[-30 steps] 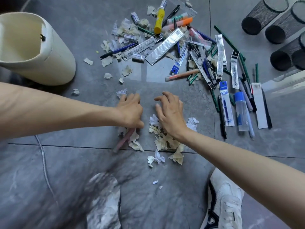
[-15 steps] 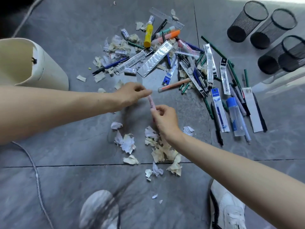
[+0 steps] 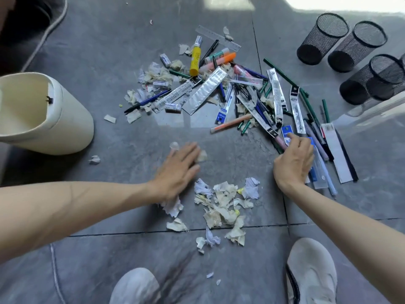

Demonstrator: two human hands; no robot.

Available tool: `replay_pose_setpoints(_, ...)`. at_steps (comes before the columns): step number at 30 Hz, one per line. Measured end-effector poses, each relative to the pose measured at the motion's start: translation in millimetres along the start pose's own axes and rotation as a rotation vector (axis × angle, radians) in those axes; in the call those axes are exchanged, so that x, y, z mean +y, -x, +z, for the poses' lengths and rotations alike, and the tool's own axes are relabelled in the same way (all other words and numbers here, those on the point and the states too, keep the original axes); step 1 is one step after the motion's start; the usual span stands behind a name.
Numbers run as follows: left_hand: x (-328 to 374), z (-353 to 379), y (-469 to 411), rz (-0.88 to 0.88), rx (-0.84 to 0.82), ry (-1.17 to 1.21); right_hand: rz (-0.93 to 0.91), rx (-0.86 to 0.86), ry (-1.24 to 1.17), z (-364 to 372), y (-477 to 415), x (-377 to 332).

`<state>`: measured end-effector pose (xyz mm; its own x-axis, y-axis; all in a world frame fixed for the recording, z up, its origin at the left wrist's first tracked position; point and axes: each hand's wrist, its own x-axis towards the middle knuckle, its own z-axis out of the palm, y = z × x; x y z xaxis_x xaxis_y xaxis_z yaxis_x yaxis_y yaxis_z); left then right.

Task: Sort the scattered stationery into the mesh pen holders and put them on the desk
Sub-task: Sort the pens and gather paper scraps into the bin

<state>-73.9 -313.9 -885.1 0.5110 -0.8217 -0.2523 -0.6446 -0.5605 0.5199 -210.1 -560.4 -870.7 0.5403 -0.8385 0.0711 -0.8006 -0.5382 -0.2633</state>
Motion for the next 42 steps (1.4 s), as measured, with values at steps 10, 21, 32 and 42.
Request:
replay_pose_setpoints(10,-28,-13,11,-0.094,-0.077,-0.055,-0.489,-0.382,-0.282,17,52,-37)
replay_pose_setpoints(21,-52,-11,67,-0.498,0.466,-0.053,-0.873,-0.517,-0.157,32,71,-86)
replay_pose_setpoints(32,13,26,110,-0.129,-0.044,0.203,-1.011,-0.440,-0.115,43,74,-81)
replay_pose_setpoints(42,25,58,94,0.680,-0.056,-0.444,-1.054,-0.419,-0.145,25,67,-39)
